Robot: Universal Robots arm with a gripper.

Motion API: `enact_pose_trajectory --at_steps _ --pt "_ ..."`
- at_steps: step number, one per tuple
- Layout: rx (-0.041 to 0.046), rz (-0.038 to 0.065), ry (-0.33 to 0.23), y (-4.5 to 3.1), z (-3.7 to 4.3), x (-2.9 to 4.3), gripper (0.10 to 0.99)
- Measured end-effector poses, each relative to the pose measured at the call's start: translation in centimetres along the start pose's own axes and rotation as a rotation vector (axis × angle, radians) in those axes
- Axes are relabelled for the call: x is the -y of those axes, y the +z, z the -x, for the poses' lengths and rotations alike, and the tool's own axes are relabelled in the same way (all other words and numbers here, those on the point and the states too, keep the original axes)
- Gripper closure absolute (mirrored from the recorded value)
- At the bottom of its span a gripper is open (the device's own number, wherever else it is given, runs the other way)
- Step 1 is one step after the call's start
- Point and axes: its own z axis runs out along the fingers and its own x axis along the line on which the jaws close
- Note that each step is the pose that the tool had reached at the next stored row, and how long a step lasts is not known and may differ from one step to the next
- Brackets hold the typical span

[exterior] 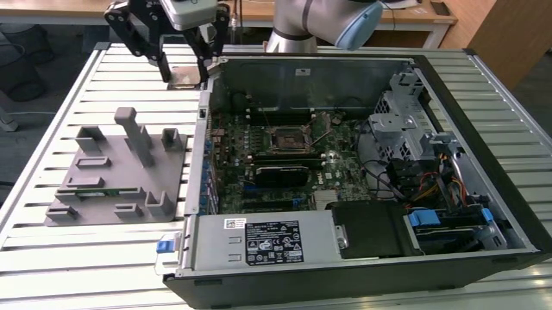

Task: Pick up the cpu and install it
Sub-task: 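Pick up the cpu and move it towards the insertion slot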

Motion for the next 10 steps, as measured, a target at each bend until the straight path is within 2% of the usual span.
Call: enact_pose_trajectory --at_steps 10 --pt "0.0001 0.000 0.000 0.08 2.11 -0.01 0.545"
